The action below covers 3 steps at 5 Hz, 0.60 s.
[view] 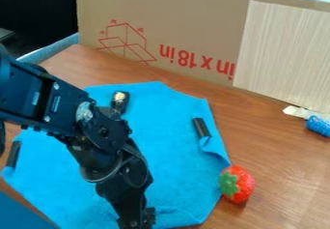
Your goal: Fold the blue cloth with a figure on it from bottom right to top left
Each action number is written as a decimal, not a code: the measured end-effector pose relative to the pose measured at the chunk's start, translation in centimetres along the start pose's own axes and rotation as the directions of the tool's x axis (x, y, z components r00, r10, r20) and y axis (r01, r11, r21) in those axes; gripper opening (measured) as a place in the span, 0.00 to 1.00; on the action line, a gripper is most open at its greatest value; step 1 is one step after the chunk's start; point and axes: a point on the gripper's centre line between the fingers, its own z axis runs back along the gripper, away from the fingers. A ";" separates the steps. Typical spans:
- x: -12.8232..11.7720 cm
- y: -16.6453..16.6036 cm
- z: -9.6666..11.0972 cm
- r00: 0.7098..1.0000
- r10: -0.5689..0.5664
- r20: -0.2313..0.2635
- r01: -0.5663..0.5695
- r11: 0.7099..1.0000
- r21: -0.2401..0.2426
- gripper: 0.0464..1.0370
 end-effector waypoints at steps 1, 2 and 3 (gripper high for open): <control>0.1 -0.4 -0.2 0.999 -0.030 0.014 0.030 0.999 -0.025 0.35; -0.3 -0.2 0.1 1.000 -0.020 0.021 0.022 0.998 -0.064 0.15; -0.9 0.1 0.5 1.000 0.011 0.024 -0.007 0.991 -0.132 0.03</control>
